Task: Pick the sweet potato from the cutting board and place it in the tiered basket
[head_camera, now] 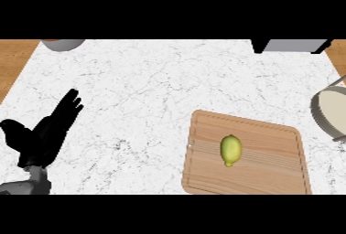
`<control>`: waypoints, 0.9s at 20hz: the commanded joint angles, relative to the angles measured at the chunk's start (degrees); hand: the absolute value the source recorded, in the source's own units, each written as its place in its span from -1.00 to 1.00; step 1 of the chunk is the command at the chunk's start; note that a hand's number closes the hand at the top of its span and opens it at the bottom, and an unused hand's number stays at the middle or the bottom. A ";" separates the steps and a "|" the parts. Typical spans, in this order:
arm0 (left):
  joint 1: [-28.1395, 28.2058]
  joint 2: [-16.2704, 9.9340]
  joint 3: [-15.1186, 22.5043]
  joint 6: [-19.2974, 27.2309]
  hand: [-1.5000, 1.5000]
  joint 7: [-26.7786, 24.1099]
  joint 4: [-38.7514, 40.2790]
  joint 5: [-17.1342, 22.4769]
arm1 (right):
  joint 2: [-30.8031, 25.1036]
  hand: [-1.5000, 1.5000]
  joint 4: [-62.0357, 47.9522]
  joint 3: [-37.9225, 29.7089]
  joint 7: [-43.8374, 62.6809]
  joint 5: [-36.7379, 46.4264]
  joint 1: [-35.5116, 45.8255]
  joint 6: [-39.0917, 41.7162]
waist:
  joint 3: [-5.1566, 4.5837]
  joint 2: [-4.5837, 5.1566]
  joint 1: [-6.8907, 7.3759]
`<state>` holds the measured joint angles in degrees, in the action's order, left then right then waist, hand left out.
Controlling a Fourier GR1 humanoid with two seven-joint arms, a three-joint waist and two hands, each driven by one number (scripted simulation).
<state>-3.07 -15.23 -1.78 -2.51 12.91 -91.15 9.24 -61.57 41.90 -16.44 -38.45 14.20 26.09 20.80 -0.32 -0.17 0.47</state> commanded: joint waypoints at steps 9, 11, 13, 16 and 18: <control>-1.21 0.52 -0.72 -1.68 0.00 -1.43 2.01 -0.20 | 9.52 1.00 -4.20 -3.04 1.92 1.03 6.04 -11.22 | 0.41 0.51 0.97; -2.46 1.95 -0.03 0.33 0.00 -0.24 1.88 -1.32 | 12.04 1.00 -3.79 -2.67 4.62 0.66 8.60 -11.55 | 0.36 0.43 0.80; -1.50 0.12 -2.34 -1.88 0.00 -1.55 2.96 0.02 | 12.13 -1.00 -4.86 -1.70 3.13 1.98 8.71 -11.36 | 0.35 0.41 0.63; -2.60 1.21 -1.60 -0.88 0.00 -0.35 1.79 -1.21 | 12.59 -1.00 -7.82 -0.65 1.52 4.43 11.68 -13.45 | 0.36 0.41 0.48; -1.93 3.20 0.24 0.03 0.00 -0.45 2.20 -2.74 | 11.69 -1.00 -11.22 -0.71 -2.79 5.50 11.51 -13.32 | 0.37 0.43 0.38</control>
<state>-4.53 -13.10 -1.97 -2.66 12.72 -89.92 7.49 -50.78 35.00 -17.48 -37.30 18.10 36.09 8.97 -0.28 -0.08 0.80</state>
